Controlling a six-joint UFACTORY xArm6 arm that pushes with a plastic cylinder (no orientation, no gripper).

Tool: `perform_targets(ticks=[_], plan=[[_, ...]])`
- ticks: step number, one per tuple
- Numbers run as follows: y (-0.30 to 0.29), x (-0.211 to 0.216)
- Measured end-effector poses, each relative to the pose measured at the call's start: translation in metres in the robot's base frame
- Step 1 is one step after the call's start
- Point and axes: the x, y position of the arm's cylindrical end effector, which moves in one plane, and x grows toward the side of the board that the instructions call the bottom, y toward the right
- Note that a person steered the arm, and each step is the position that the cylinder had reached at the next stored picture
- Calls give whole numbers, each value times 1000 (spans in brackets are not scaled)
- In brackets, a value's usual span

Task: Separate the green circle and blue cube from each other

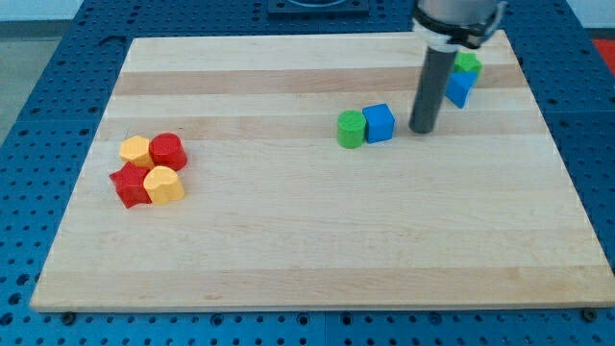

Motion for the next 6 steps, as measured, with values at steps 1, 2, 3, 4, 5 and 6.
perform_targets(ticks=[1, 2, 3, 4, 5, 6], plan=[[-23, -24], [-46, -43], [-85, -32], [-97, 1], [-77, 16], [-37, 1]])
